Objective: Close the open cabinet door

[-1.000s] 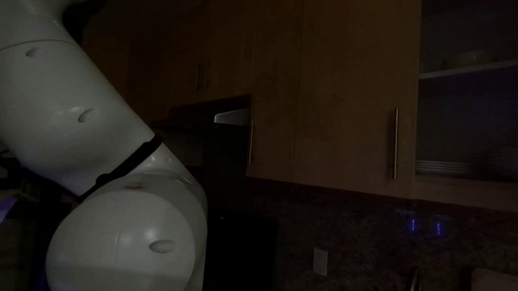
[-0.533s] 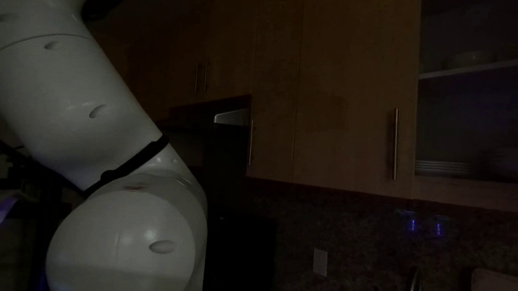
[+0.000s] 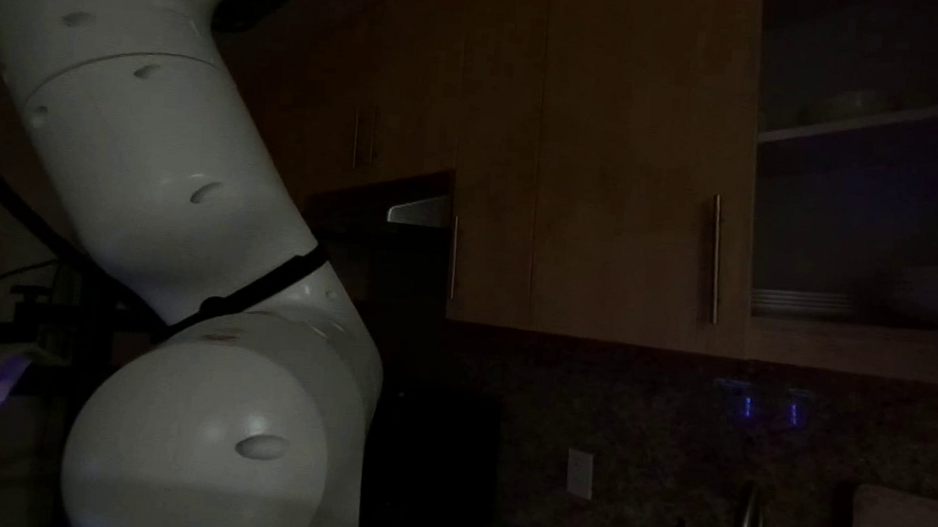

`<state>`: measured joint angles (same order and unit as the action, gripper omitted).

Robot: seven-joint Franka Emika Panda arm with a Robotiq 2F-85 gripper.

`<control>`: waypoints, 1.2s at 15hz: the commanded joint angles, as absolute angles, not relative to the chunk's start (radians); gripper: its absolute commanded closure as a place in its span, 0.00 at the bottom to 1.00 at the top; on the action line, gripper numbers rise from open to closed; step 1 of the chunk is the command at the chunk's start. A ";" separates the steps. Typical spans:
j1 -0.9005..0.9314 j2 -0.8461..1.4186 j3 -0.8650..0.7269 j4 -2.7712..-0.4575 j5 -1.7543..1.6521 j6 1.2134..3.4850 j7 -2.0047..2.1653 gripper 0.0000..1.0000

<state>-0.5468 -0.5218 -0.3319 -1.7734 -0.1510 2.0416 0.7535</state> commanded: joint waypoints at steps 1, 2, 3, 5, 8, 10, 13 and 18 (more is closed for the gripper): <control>-0.593 -0.489 -0.333 -1.755 -0.173 2.067 0.804 1.00; -0.600 -0.493 -0.336 -1.754 -0.168 2.052 0.800 1.00; -0.607 -0.499 -0.336 -1.756 -0.166 2.053 0.797 1.00; -0.620 -0.490 -0.338 -1.751 -0.159 2.063 0.803 1.00; -0.629 -0.469 -0.338 -1.748 -0.150 2.123 0.827 1.00; -0.629 -0.463 -0.337 -1.753 -0.152 2.172 0.841 1.00; -0.620 -0.470 -0.342 -1.753 -0.147 2.159 0.829 0.99; -0.626 -0.464 -0.342 -1.753 -0.147 2.171 0.850 0.99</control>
